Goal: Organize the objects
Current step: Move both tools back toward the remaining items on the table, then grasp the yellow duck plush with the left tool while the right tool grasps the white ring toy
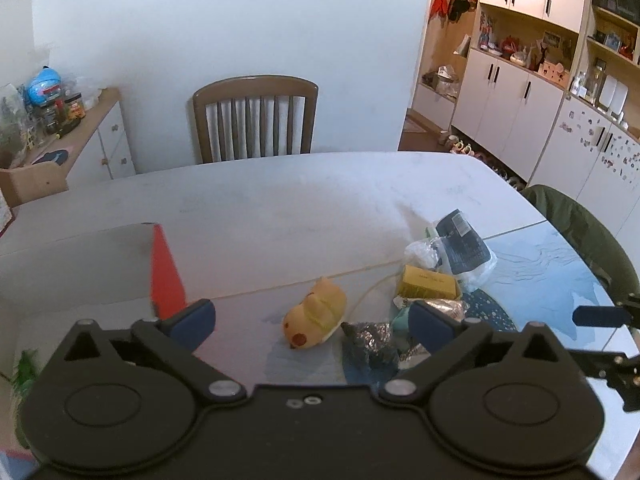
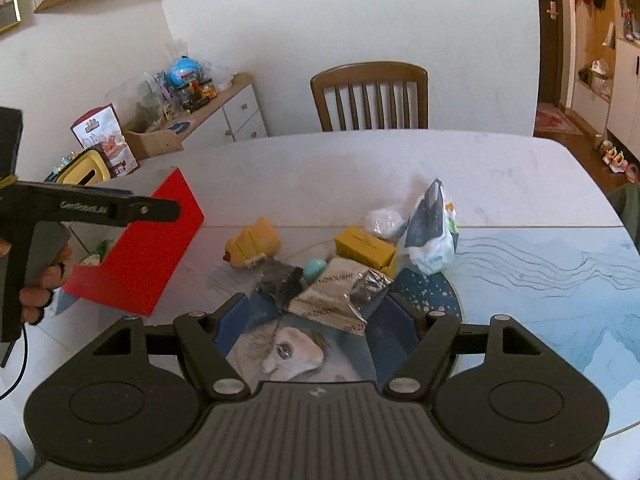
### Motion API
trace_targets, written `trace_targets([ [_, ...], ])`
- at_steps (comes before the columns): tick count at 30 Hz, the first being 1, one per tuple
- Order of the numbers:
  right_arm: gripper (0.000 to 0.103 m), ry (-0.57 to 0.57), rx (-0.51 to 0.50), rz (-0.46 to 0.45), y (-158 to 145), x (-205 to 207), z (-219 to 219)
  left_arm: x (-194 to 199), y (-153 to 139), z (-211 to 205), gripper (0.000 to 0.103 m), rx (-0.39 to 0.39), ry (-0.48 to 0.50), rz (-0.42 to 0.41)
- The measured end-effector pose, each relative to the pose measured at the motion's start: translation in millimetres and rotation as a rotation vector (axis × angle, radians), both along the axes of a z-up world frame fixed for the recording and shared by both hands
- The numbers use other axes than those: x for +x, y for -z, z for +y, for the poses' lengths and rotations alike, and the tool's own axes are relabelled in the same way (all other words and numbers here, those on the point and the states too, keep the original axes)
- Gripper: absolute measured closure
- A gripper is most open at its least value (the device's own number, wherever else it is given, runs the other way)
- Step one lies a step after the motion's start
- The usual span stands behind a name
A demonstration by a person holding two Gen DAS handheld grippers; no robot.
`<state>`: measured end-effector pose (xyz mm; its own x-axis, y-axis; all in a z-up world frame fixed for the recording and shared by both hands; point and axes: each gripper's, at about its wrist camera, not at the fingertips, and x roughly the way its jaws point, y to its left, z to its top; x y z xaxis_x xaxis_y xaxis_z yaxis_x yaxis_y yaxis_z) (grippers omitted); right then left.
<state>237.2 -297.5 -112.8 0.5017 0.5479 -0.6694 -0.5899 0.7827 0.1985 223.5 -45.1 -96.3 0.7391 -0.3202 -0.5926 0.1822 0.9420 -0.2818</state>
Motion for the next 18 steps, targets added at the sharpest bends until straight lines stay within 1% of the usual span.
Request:
trace_targets([
  [4, 0.029, -0.005, -0.002, 0.017, 8, 7, -2, 14, 2, -10, 0.0, -0.026, 0.01, 0.018],
  [7, 0.029, -0.023, 0.004, 0.038, 15, 10, -1, 26, 6, -18, 0.001, -0.021, 0.006, 0.024],
  [12, 0.029, -0.102, -0.041, 0.059, 35, 9, 17, 44, 20, -30, 0.001, 0.022, 0.004, 0.043],
  [18, 0.029, -0.181, -0.094, 0.083, 59, 8, 40, 65, 42, -43, 0.001, 0.092, 0.012, 0.078],
])
